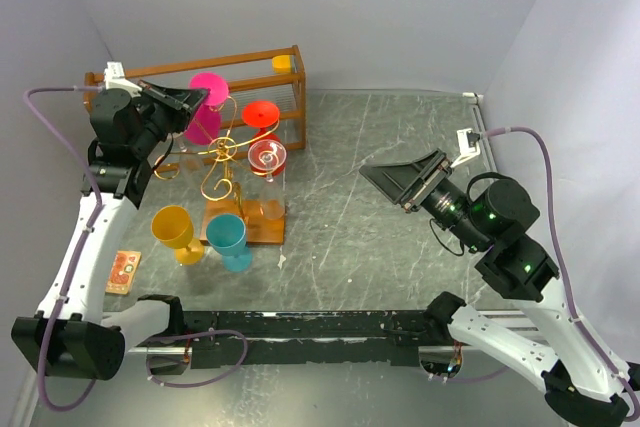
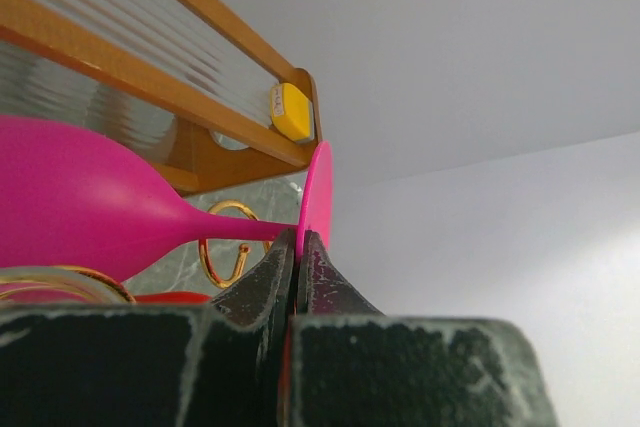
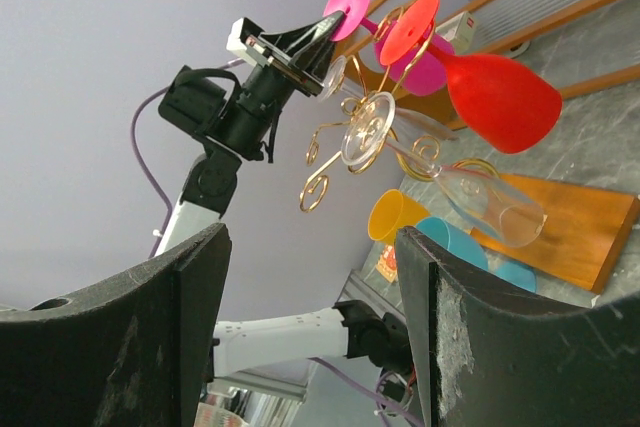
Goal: Place the wine glass upside down on the wine glass rack
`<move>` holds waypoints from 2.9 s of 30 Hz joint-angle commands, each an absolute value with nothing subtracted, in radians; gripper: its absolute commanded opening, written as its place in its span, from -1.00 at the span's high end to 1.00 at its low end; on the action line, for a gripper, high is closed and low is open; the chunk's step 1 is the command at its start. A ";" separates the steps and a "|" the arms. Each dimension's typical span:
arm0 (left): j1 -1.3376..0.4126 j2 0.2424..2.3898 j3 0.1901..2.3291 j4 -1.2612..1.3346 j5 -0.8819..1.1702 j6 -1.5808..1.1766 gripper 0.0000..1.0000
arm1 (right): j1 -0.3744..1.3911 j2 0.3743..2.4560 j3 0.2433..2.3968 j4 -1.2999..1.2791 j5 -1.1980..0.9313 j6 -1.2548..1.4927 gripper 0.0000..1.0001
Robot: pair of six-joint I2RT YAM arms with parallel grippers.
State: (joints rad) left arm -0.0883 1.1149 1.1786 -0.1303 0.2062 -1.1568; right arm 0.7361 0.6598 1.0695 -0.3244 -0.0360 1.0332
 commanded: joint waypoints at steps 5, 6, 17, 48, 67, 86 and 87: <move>-0.083 1.066 1.146 -0.051 0.278 -1.245 0.86 | 0.736 0.678 1.075 -0.309 -0.068 1.032 -0.33; -0.083 1.063 1.140 -0.049 0.285 -1.249 0.86 | 0.737 0.678 1.075 -0.309 -0.067 1.032 -0.33; -0.083 1.033 1.118 -0.097 0.279 -1.253 0.86 | 0.736 0.680 1.056 -0.292 -0.070 1.040 -0.33; -0.087 1.102 1.163 -0.112 0.433 -1.255 0.86 | 0.736 0.655 1.046 -0.307 -0.037 1.032 -0.33; -0.091 1.203 1.289 -0.150 0.385 -1.187 0.86 | 0.736 0.680 1.068 -0.328 -0.016 1.018 -0.32; -0.088 1.245 1.340 -0.191 0.336 -1.101 0.86 | 0.737 0.703 1.074 -0.316 -0.022 1.032 -0.30; -0.087 1.248 1.344 -0.193 0.337 -1.098 0.86 | 0.736 0.705 1.074 -0.315 -0.023 1.033 -0.30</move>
